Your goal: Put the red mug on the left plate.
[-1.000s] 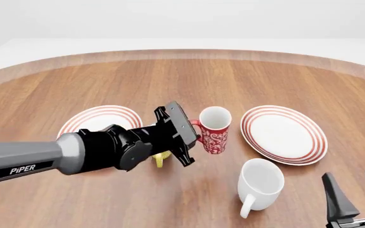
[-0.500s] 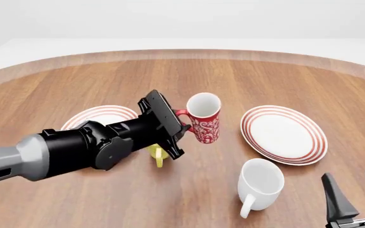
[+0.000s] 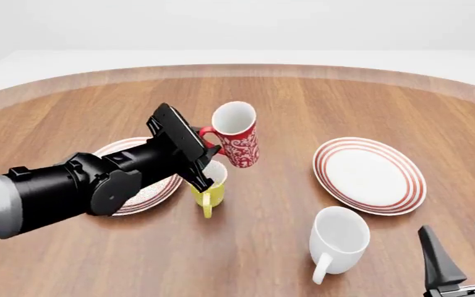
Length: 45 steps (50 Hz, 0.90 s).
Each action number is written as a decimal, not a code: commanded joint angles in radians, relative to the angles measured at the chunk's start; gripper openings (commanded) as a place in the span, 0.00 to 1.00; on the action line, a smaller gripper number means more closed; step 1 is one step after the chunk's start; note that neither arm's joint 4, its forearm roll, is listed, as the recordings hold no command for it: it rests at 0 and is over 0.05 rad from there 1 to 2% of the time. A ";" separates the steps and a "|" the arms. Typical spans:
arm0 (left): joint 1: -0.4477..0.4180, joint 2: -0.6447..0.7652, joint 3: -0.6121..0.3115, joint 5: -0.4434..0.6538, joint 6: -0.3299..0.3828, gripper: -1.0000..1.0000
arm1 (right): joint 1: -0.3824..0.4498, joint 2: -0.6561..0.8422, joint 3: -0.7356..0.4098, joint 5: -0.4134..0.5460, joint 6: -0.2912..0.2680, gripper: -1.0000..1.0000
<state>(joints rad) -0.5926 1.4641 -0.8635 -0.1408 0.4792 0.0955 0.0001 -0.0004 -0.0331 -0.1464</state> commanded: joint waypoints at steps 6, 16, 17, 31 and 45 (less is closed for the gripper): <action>0.089 -0.069 0.056 -0.020 0.027 0.00 | -0.003 0.000 0.000 0.002 0.003 1.00; 0.165 -0.073 0.117 -0.086 0.018 0.00 | 0.001 0.000 0.000 -0.007 -0.003 1.00; 0.167 -0.075 0.124 -0.089 0.016 0.00 | 0.001 0.000 0.000 -0.006 -0.002 1.00; 0.246 -0.130 0.232 -0.163 0.001 0.00 | 0.003 0.000 0.000 -0.003 -0.001 1.00; 0.340 -0.137 0.280 -0.211 -0.011 0.00 | 0.005 0.000 0.000 -0.005 -0.004 1.00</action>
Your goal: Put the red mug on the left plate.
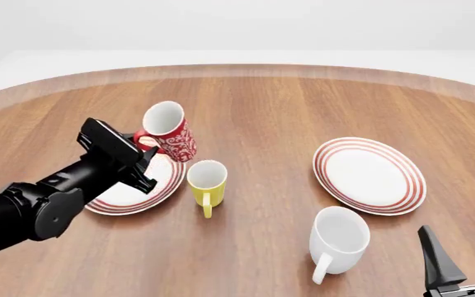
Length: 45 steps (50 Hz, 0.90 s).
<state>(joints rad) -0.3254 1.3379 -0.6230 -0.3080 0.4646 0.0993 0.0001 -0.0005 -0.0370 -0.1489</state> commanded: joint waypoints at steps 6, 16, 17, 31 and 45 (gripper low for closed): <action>0.112 0.013 0.067 -0.086 0.007 0.00 | 0.002 0.000 0.000 -0.002 -0.003 1.00; 0.163 0.074 0.111 -0.175 0.015 0.00 | 0.001 0.000 0.000 -0.002 -0.004 1.00; 0.167 0.076 0.113 -0.179 0.016 0.00 | 0.002 0.000 0.000 -0.002 -0.004 1.00; 0.252 0.158 0.140 -0.302 0.021 0.00 | 0.002 0.000 0.000 -0.004 -0.006 1.00; 0.298 0.252 0.101 -0.349 0.031 0.00 | 0.001 0.000 0.000 -0.006 -0.004 1.00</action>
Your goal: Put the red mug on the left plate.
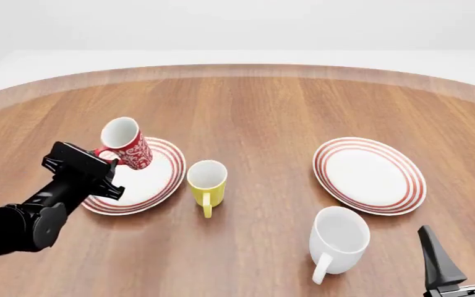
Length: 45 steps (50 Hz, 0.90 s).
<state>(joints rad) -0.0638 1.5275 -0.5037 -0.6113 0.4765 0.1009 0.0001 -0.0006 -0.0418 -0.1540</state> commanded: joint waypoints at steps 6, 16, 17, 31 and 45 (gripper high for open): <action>0.037 0.088 -0.018 -0.058 0.028 0.00 | -0.001 0.000 0.000 -0.001 0.002 1.00; 0.033 0.101 -0.014 -0.067 0.028 0.00 | -0.001 0.000 0.000 -0.002 0.001 1.00; 0.033 0.103 -0.014 -0.067 0.027 0.00 | -0.001 0.000 0.000 -0.002 0.001 1.00; 0.037 0.121 -0.010 -0.079 0.033 0.00 | -0.001 0.000 0.000 -0.003 0.000 1.00; 0.051 0.156 0.000 -0.105 0.036 0.00 | -0.002 0.000 0.000 -0.004 0.001 1.00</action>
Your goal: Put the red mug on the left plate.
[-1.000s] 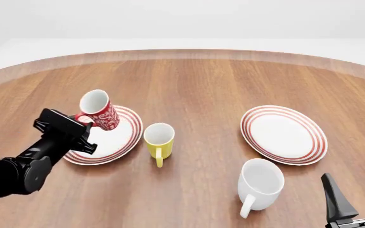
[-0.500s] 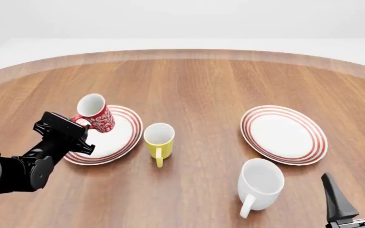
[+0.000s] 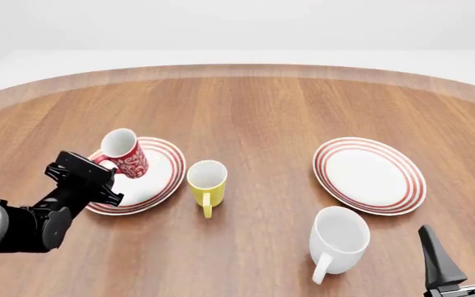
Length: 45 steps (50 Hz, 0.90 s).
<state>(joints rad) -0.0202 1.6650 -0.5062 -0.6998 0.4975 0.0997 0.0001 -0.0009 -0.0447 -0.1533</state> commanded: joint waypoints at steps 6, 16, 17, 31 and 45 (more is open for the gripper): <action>0.014 0.035 0.000 -0.022 0.019 0.00 | -0.001 0.000 0.000 0.000 0.001 1.00; 0.029 0.056 -0.001 -0.031 0.021 0.00 | -0.001 0.000 -0.001 -0.002 0.001 1.00; 0.032 0.060 -0.004 -0.031 0.022 0.00 | -0.001 0.000 -0.001 -0.002 0.000 1.00; 0.048 0.100 -0.024 -0.036 0.024 0.00 | -0.002 0.000 -0.001 -0.003 0.001 1.00; 0.058 0.137 -0.037 -0.048 0.027 0.00 | -0.001 0.000 -0.002 -0.005 0.002 1.00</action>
<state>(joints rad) 0.0316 1.7872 -0.5337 -0.7421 0.5101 0.0983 0.0001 -0.0023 -0.0489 -0.1520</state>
